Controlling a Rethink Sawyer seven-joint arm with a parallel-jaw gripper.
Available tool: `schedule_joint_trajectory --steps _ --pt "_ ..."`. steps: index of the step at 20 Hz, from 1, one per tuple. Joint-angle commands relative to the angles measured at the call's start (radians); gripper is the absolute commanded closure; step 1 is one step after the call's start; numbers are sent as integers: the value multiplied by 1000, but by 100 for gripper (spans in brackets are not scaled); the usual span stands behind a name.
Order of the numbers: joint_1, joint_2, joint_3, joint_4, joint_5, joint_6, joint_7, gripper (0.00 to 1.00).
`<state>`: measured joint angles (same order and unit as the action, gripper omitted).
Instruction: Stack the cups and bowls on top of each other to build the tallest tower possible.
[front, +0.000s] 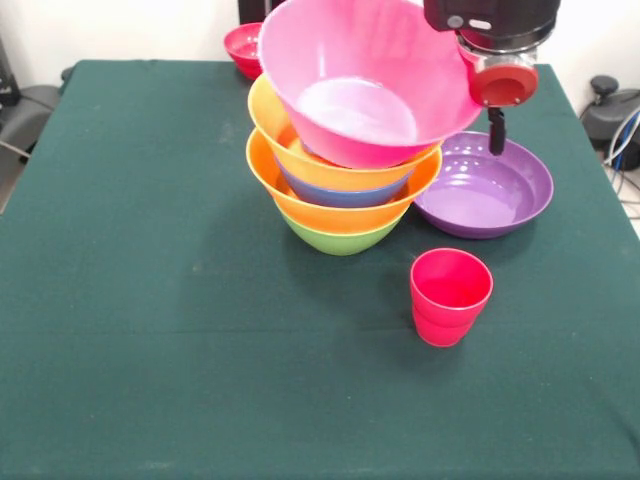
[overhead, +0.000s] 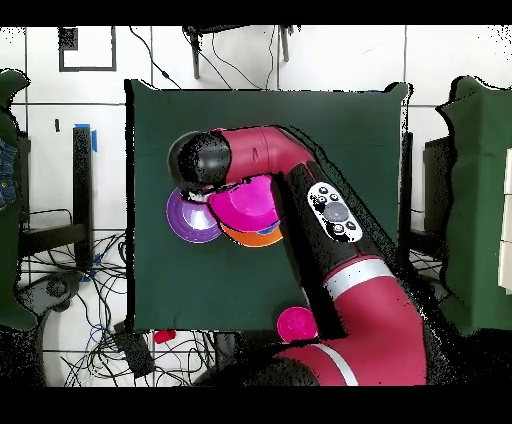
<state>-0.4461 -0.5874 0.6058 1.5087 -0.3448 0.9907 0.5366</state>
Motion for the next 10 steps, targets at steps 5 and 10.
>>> schedule_joint_trajectory --steps 5,10 --pt "-38 -15 38 -49 -113 191 -190 0" --pt "-40 -13 48 -36 -126 190 -163 0"
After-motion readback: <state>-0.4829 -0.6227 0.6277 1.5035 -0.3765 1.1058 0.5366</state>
